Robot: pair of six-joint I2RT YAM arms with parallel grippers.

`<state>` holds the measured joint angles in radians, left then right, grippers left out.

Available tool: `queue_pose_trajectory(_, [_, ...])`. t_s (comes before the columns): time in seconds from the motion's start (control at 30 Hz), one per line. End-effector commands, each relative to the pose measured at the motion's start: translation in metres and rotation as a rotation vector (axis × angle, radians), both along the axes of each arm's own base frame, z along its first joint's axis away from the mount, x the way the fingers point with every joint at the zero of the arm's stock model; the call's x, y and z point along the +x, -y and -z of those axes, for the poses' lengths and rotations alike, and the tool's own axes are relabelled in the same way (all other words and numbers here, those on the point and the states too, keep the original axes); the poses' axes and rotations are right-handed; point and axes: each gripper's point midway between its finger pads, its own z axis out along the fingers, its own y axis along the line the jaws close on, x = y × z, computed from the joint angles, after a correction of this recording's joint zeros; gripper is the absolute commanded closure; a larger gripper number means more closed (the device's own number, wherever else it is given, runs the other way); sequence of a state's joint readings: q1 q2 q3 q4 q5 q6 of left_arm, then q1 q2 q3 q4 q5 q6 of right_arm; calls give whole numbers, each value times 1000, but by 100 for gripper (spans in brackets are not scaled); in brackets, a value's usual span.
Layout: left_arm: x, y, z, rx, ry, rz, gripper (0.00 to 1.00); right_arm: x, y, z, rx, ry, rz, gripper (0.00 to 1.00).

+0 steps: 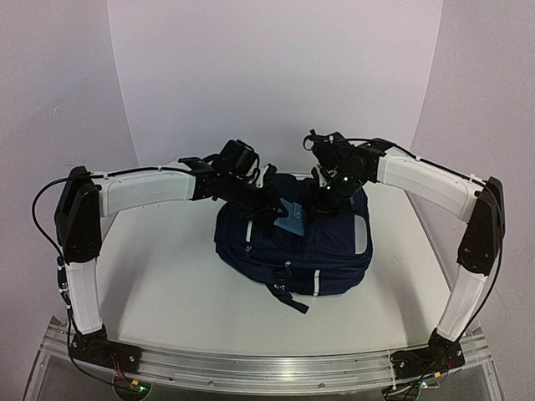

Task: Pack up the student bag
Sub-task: Place the personal item in the student bag.

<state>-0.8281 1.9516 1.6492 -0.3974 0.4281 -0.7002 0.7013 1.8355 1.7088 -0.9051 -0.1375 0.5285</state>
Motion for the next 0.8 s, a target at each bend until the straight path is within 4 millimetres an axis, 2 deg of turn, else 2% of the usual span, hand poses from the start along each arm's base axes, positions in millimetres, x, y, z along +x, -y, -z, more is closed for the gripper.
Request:
queue_pose_trajectory(0.0, [-23,15,4,-40,10,120,100,-2,-20,-52,139,90,-45,100])
queue_pose_trajectory(0.13, [-28,14,19,-22,-31,116,100,-2,-21,-55,147,96,-45,100])
queue_pose_trajectory(0.3, [-16,23,36,25,-45,87,100,-6,-24,-58,173,88,-58,100])
queue_pose_trajectory(0.47, [-2,41,31,-10,-11,93,100,-8,-30,-59,205,77,-70,100])
queue_pose_trajectory(0.63, [-10,54,23,-60,21,163,99,-4,-34,-58,212,75,-56,100])
queue_pose_trajectory(0.7, [-14,47,25,-44,15,150,90,-3,-33,-55,202,76,-53,100])
queue_pose_trajectory(0.77, [-18,33,21,-16,20,120,75,-2,-32,-52,193,73,-48,100])
